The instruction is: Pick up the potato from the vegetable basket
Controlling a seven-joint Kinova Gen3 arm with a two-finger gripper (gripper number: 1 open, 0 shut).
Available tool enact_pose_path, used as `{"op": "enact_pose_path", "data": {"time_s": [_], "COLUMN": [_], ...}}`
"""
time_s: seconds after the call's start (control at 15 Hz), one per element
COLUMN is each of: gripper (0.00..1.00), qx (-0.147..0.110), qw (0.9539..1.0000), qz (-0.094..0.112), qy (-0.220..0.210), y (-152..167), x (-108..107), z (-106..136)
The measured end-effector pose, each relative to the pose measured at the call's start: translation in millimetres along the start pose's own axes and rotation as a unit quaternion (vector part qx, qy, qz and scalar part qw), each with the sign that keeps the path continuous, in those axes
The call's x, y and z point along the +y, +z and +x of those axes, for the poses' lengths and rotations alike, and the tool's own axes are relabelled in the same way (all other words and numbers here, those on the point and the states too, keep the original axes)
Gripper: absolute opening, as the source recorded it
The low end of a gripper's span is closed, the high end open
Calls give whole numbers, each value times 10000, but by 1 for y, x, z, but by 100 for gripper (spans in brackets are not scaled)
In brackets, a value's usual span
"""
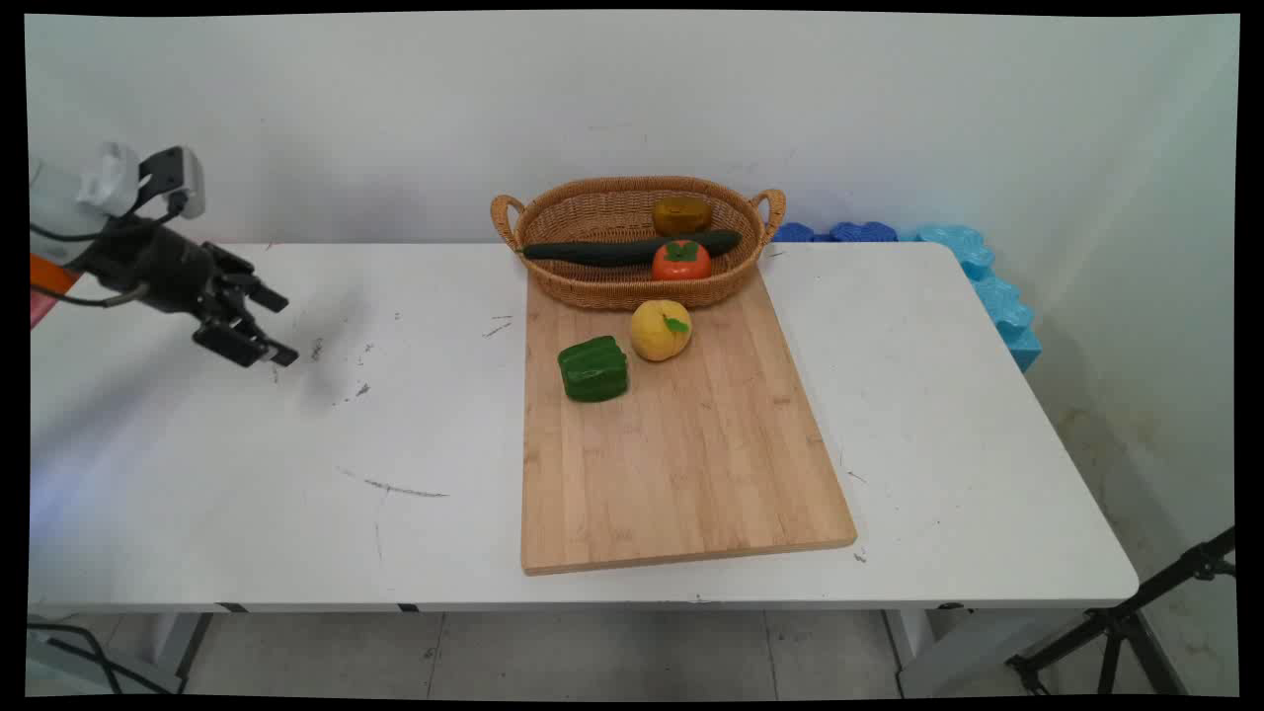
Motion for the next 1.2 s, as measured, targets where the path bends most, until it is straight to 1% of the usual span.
{"op": "enact_pose_path", "data": {"time_s": [0.4,0.8,1.2], "gripper": [100,100,100], "qx": [157,365,586], "qw": [9996,9974,9932], "qz": [9,14,46], "qy": [253,622,1007], "y": [13,36,68], "x": [-4,-10,-17], "z": [49,121,195]}}
